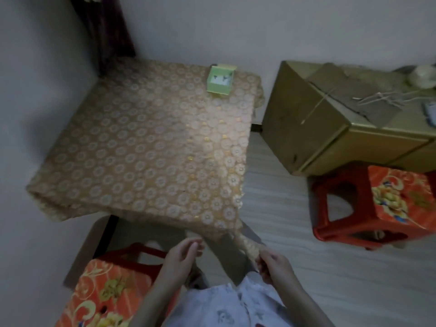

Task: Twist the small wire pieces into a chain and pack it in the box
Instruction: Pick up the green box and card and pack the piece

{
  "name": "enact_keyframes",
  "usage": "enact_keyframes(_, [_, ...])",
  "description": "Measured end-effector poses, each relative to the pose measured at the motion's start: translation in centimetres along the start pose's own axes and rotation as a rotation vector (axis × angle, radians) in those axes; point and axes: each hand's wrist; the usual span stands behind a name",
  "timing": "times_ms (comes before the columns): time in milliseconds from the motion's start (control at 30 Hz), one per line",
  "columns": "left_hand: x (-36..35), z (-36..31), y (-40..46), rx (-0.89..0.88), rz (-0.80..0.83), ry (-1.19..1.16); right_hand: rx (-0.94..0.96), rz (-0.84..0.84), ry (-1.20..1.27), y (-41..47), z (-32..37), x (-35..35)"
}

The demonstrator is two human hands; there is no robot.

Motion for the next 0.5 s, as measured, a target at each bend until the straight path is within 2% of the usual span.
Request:
enact_keyframes(133, [-6.2, -3.5, 2.6, -0.023, 0.115, 0.078, 0.012, -0.040, -0.018, 1.3, 1.3, 6.7])
enact_keyframes(267, [-11.7, -8.7, 6.1, -0.109, 0.158, 0.115, 0.034, -0.091, 0.035, 3.2, 3.8, 12.6])
enact_keyframes(400, [-15.5, -12.9, 8.1, -0.192, 0.213, 0.108, 0.045, -0.132, 0.098, 4.7, 6.2, 16.2])
enact_keyframes(500, [-16.6, -13.7, 9.6, -0.176, 0.257, 0.141, 0.057, -0.133, 0.111, 6.0, 7.8, 17.4])
Point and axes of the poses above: each hand's wrist, its own y-axis towards the middle knuckle, its own x-axis out of the back of the hand, z = x × y, and after that the axes turned 3 degrees about y, right-handed
